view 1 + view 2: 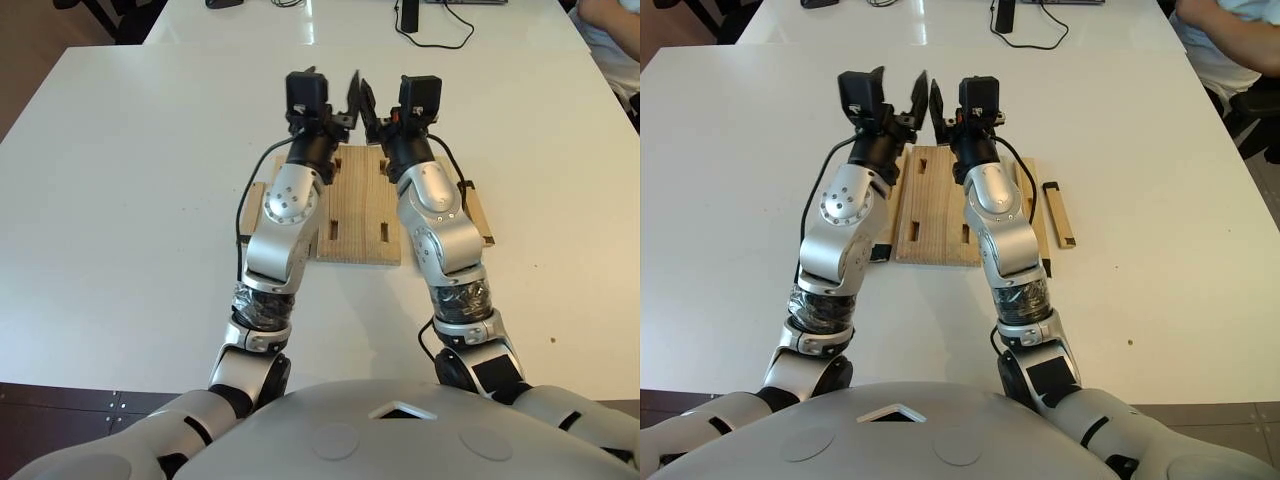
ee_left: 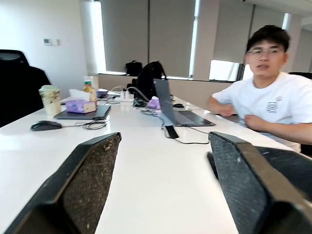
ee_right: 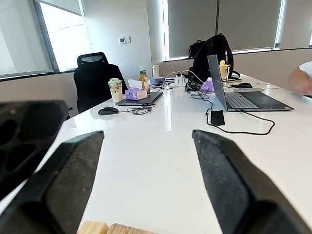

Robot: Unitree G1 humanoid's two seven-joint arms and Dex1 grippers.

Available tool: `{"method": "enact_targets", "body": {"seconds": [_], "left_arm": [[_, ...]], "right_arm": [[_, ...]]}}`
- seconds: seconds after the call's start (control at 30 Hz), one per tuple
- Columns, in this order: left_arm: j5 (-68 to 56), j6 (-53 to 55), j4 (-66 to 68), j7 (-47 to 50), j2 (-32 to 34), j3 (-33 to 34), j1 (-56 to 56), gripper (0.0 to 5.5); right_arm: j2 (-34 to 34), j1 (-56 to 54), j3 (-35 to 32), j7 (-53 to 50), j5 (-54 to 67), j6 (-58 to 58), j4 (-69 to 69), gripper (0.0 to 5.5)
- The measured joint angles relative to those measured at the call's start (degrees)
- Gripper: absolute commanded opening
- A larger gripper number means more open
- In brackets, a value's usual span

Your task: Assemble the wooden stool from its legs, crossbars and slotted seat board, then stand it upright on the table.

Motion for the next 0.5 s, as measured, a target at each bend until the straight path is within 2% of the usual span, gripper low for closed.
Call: {"method": "enact_targets", "body": {"seconds": [0.1,0.3,0.4,0.5], "left_arm": [[-0.35,-0.06,-0.14,2.50,-0.36,3.51,0.07,3.34],[-2.24,1.26,-1.99,1.60,-0.12,5.87,0.03,3.34],[-3.42,3.84,-2.82,-1.60,3.36,8.03,-0.03,3.34],[-5.39,6.87,-7.06,-7.62,9.91,11.25,3.89,3.34]], "right_arm": [[1.11,-1.24,-1.75,-2.54,-0.74,0.00,0.70,3.33],[1.35,-1.21,-4.43,-5.65,-2.72,0.15,2.16,3.33],[1.24,-2.88,-6.61,-6.62,-2.81,-0.11,5.15,3.33],[1.41,-7.06,-8.41,-8.01,-2.82,-2.42,10.16,3.33]]}}
